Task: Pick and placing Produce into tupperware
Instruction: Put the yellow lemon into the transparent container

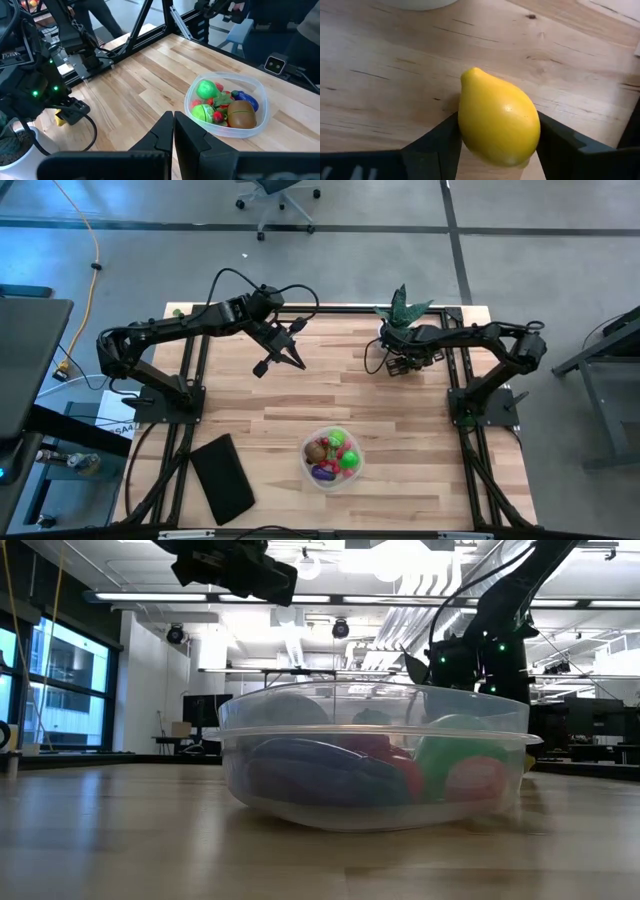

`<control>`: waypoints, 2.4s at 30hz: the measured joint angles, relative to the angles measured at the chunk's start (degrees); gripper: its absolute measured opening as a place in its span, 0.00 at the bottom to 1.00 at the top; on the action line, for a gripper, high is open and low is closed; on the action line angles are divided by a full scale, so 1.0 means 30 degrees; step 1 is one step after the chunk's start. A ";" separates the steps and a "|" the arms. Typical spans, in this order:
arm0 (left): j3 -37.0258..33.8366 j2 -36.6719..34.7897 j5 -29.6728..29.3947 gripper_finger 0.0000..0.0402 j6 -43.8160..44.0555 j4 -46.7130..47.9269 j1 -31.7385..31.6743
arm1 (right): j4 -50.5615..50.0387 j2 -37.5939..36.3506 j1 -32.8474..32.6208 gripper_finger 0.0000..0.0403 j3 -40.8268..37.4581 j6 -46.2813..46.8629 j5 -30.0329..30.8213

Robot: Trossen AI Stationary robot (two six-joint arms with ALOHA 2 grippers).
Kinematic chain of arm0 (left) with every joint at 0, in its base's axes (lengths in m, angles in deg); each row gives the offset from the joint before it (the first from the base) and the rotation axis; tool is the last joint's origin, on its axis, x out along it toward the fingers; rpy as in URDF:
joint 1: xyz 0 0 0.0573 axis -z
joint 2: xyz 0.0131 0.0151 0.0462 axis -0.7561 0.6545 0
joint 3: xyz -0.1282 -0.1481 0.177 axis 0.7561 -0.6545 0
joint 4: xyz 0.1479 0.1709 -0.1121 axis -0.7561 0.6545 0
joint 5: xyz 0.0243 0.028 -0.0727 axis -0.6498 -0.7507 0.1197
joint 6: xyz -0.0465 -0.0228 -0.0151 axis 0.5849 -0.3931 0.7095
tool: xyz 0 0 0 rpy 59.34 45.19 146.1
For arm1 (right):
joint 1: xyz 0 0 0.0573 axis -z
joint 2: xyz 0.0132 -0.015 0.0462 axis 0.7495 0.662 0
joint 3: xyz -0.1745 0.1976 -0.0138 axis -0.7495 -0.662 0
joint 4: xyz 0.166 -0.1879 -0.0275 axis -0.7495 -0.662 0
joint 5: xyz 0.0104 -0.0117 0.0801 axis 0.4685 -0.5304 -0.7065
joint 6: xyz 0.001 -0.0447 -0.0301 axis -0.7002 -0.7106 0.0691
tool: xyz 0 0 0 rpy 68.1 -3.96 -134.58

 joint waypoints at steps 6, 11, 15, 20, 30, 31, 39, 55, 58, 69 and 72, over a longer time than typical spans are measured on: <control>0.0000 0.0000 0.0000 0.01 0.0172 0.0000 -0.0004 | -0.0971 -0.0061 -0.1100 0.47 0.1657 -0.0011 0.0469; 0.0000 0.0000 -0.0005 0.01 0.0231 0.0115 -0.0001 | -0.2984 -0.0198 -0.3188 0.47 0.4295 0.0493 0.0096; 0.0000 0.0000 -0.0124 0.01 0.0238 0.0339 0.0004 | -0.4990 -0.0226 -0.5350 0.47 0.6767 0.1744 0.0083; 0.0000 0.0000 -0.0124 0.01 0.0231 0.0579 0.0004 | -0.6841 -0.0249 -0.7721 0.47 0.8837 0.4027 -0.0769; 0.0000 0.0000 -0.0160 0.01 -0.0653 0.1896 -0.0004 | -0.2495 -0.0104 -1.3418 0.47 1.1818 0.6369 -0.3081; 0.0000 0.0000 -0.0169 0.01 -0.0781 0.2080 -0.0004 | -0.2241 0.0030 -1.3887 0.47 1.2122 0.6465 -0.3101; 0.0000 0.0000 -0.0175 0.01 -0.0855 0.2579 -0.0004 | -0.1930 0.3326 -1.6037 0.47 1.4256 0.5178 -0.4721; 0.0000 0.0000 -0.0138 0.01 -0.0843 0.3238 -0.0004 | -0.1820 0.8054 -1.6394 0.48 1.5554 0.2617 -0.5983; 0.0000 0.0000 -0.0138 0.01 -0.0862 0.3308 -0.0004 | -0.1943 0.8235 -1.6415 0.48 1.5546 0.2752 -0.6025; 0.0000 0.0000 -0.0180 0.01 -0.1307 0.3605 0.0011 | -0.2204 0.8411 -1.6512 0.54 1.5524 0.2986 -0.5758; 0.0000 0.0000 -0.0429 0.01 -0.1338 0.3650 0.0032 | -0.2307 0.8451 -1.6517 0.59 1.5524 0.3182 -0.5651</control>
